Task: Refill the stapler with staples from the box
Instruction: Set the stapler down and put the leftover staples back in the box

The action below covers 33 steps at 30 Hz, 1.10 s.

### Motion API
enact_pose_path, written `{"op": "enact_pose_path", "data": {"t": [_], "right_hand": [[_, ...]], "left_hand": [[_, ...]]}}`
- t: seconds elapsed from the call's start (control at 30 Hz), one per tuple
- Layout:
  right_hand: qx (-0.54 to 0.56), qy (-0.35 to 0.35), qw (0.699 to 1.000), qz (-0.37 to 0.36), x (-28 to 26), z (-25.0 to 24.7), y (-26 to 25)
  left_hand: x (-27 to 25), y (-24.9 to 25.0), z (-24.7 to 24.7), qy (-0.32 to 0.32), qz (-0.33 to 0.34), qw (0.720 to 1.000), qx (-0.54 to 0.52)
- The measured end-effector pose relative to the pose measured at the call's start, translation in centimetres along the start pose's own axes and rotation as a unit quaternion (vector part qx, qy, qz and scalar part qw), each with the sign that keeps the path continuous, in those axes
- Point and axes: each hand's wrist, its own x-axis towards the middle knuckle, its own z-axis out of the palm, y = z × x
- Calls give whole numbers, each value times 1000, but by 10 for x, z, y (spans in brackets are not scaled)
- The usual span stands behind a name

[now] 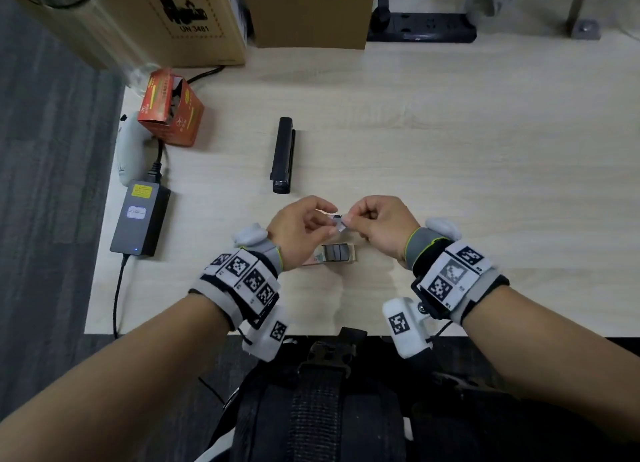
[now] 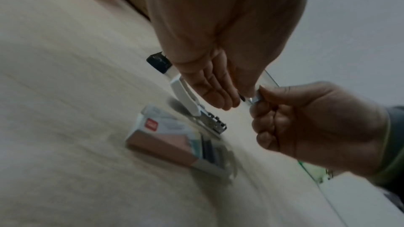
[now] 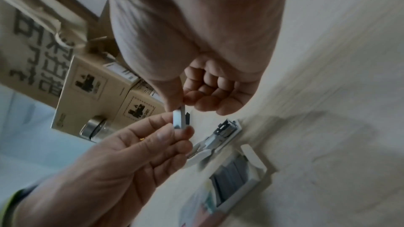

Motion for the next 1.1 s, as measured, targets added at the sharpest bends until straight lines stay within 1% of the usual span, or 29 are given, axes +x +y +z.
{"op": "enact_pose_path", "data": {"t": [0.07, 0.13, 0.23, 0.27, 0.37, 0.5, 0.57, 0.63, 0.7, 0.77, 0.83, 0.93, 1.0, 1.1], "right_hand": [[27, 3, 1000, 11, 1, 1, -1], [26, 16, 1000, 4, 1, 2, 0], [-26, 58, 997, -53, 0, 3, -1], [-51, 61, 994, -79, 0, 2, -1], [-139, 44, 977, -154, 0, 1, -1], [-200, 33, 960, -191, 4, 2, 0], [-214, 45, 957, -192, 7, 2, 3], [-223, 62, 955, -186, 10, 0, 8], [-239, 70, 952, -176, 13, -1, 14], [-267, 65, 949, -153, 15, 0, 19], [-286, 58, 947, -136, 17, 1, 23], [-301, 47, 942, -138, 19, 6, 24], [-312, 37, 938, -146, 20, 10, 22], [-322, 23, 936, -140, 22, 15, 19]], "left_hand": [[5, 6, -2, -2, -17, 999, -30], [6, 10, -3, -4, -18, 999, -34], [9, 12, -6, -7, -19, 1000, -13], [9, 13, -7, -12, -20, 1000, -4], [11, 16, -11, -29, -25, 999, 1], [12, 22, -14, -26, -31, 999, 9], [13, 23, -15, 7, -21, 999, 24], [13, 20, -16, 62, 3, 996, 59], [12, 15, -21, 122, 38, 985, 111], [11, 5, -28, 158, 82, 970, 168], [13, -8, -33, 146, 111, 954, 239], [14, -20, -34, 82, 87, 939, 323], [15, -23, -31, 54, 84, 937, 335], [17, -25, -26, 45, 79, 940, 328]]}}
